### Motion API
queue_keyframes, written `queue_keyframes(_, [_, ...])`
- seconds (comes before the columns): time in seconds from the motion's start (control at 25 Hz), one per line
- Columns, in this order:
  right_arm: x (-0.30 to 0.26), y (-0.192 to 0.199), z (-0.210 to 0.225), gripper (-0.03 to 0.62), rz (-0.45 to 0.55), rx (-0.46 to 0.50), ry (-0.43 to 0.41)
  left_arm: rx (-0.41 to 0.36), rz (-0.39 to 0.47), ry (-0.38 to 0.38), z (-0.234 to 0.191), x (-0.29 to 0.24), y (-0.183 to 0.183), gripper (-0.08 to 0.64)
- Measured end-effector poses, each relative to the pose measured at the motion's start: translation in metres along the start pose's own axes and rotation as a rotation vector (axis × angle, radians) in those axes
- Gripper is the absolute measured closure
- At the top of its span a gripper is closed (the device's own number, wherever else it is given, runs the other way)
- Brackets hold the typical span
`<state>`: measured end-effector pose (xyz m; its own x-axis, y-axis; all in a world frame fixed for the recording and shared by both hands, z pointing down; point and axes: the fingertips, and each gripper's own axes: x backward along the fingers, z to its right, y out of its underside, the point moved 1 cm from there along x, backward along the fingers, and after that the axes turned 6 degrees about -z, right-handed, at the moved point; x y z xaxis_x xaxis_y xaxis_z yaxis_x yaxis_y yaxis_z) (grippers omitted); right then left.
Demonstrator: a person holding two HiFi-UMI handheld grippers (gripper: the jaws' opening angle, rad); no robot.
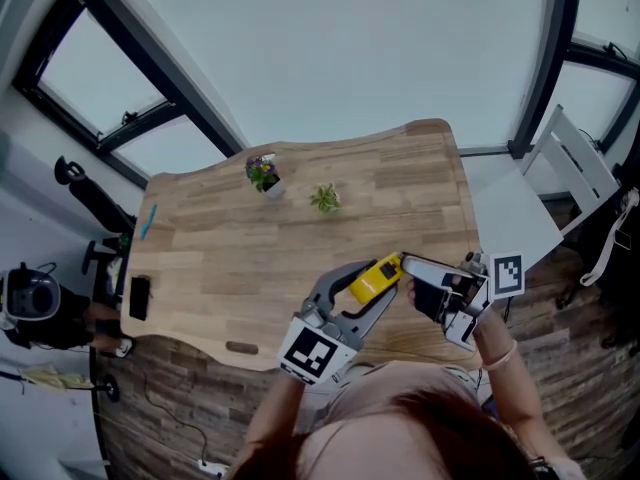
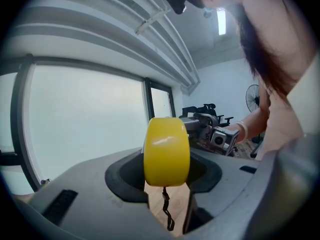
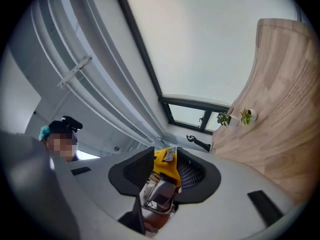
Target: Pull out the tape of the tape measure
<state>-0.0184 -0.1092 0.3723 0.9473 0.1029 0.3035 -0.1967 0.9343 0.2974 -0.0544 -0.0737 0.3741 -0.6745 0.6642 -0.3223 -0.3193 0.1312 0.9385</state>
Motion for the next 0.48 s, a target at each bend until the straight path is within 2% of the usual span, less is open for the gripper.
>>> queue_keyframes(0.16, [0.002,0.001,0.007,0.480,0.019,-0.052,0.003,-0.007,-0.030,0.015,0.001,-0.003,0.004,0.390])
queue_keyframes(0.28, [0.006,0.002,0.015,0.480,0.034,-0.049,0.068,-0.021,-0.091,0.026,0.001,-0.008,0.012,0.390])
queue_keyframes(0.48, [0.014,0.003,0.027,0.491,0.073,0.012,0.184,0.007,-0.175,0.040,0.002,-0.015,0.028,0.391])
